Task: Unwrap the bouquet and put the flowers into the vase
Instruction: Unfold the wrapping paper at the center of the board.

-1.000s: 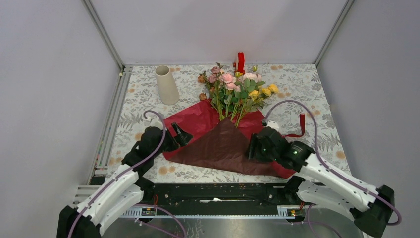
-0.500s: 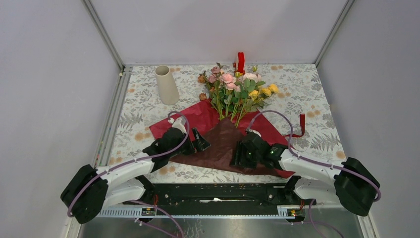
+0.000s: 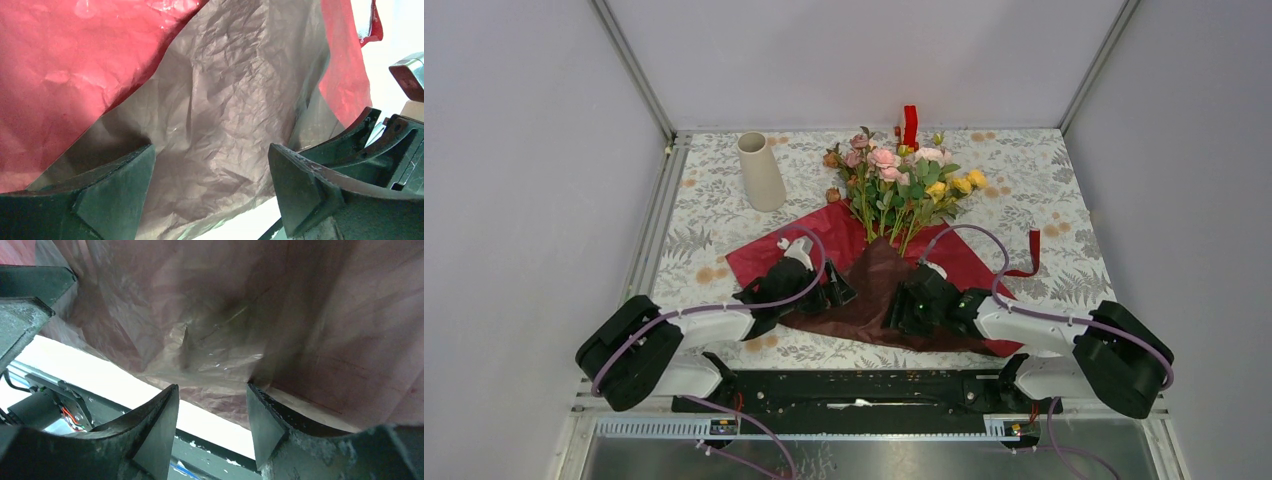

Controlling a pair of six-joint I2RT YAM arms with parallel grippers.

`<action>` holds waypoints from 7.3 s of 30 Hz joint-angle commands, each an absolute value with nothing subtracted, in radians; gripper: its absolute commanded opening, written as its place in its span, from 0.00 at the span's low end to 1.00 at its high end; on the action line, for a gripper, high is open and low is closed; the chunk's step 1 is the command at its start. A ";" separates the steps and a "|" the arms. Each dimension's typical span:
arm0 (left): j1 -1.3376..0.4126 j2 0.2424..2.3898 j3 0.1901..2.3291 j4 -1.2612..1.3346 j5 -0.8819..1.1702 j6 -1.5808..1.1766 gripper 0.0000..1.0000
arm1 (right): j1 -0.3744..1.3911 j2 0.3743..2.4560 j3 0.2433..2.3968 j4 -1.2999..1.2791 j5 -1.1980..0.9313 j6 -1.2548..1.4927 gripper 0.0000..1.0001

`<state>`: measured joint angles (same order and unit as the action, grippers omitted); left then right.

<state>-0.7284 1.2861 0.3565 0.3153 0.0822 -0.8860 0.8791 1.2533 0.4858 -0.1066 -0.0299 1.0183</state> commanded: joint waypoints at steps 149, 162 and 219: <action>0.118 1.310 0.445 0.115 0.217 -0.782 0.00 | 1.083 0.660 0.709 -0.588 -0.268 0.637 0.64; 0.117 1.308 0.442 0.141 0.233 -0.790 0.00 | 0.648 1.010 0.838 -0.622 0.030 0.530 0.80; 0.107 0.856 0.653 -0.271 0.080 -0.700 0.99 | 0.109 1.235 0.840 -0.327 -0.339 0.524 0.79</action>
<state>0.1085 0.9352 0.5091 -0.1081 0.0971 -0.8288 0.1104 1.2922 0.8543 -0.3279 -0.2195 0.5308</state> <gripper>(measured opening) 0.985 0.811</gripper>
